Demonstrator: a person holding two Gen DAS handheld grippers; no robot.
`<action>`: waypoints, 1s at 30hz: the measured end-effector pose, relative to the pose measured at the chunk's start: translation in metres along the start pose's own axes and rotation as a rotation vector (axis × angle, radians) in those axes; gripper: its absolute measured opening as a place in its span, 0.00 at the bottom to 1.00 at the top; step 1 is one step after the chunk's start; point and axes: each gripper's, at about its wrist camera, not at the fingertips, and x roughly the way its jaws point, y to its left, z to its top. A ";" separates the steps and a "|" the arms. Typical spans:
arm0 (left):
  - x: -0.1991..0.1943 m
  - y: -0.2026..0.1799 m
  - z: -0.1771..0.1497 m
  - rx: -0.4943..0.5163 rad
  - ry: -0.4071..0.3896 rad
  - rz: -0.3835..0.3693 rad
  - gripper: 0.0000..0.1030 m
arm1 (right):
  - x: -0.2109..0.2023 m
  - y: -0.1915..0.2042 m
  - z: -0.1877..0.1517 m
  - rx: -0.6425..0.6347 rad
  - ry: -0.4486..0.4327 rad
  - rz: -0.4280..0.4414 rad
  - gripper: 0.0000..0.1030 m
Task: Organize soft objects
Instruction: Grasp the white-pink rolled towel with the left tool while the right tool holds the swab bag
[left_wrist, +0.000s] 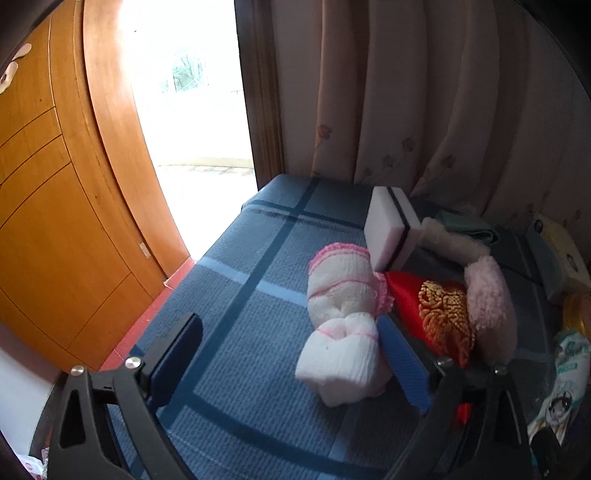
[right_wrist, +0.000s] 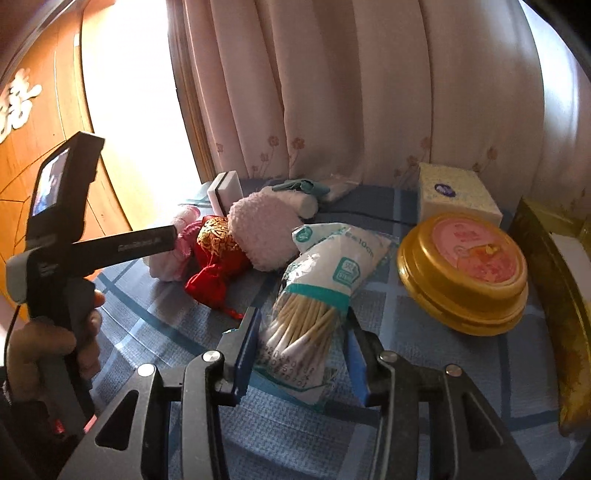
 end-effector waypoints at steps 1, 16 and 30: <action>0.005 -0.002 0.000 -0.001 0.010 -0.002 0.91 | 0.001 -0.001 0.000 0.004 0.003 0.003 0.44; 0.029 -0.018 -0.002 0.001 0.101 -0.141 0.32 | 0.005 -0.004 0.001 0.035 0.021 0.009 0.44; -0.052 -0.035 -0.015 0.058 -0.113 -0.108 0.31 | -0.032 -0.013 -0.002 0.051 -0.071 0.005 0.44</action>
